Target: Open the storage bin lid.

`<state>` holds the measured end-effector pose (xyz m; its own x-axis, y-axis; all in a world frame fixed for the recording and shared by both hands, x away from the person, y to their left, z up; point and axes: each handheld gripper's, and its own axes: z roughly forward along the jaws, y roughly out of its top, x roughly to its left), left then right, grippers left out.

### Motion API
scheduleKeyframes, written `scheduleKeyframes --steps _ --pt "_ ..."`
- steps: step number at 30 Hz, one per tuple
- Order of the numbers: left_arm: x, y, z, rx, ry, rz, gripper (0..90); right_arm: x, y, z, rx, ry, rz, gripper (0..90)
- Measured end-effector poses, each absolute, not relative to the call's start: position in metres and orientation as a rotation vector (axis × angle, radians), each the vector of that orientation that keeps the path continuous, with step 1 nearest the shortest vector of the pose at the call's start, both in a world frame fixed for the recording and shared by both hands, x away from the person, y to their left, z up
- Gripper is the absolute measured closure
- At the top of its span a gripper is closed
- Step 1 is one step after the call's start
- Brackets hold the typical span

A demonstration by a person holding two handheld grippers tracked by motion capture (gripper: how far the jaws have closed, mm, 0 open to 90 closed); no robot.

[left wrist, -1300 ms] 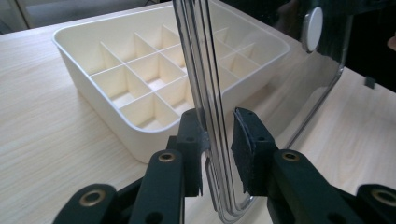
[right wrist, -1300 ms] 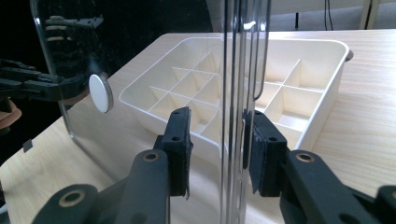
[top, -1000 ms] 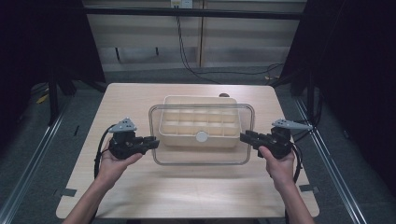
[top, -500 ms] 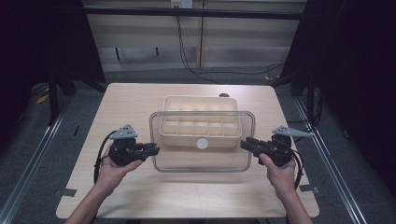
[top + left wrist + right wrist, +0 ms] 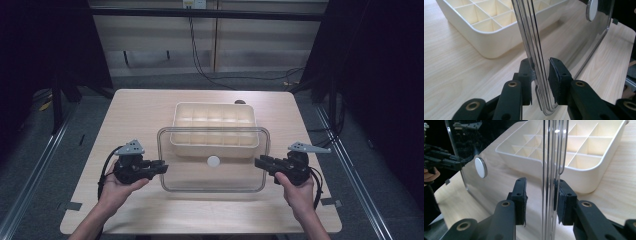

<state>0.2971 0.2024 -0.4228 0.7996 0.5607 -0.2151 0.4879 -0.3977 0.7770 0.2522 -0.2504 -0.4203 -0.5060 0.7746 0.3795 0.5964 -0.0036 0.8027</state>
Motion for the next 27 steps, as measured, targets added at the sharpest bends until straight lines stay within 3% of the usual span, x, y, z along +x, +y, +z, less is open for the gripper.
scheduleKeyframes --steps 27 --pt "0.271 0.211 -0.446 2.091 0.833 0.027 71.6 0.229 -0.241 -0.443 1.495 2.199 1.481 65.7"
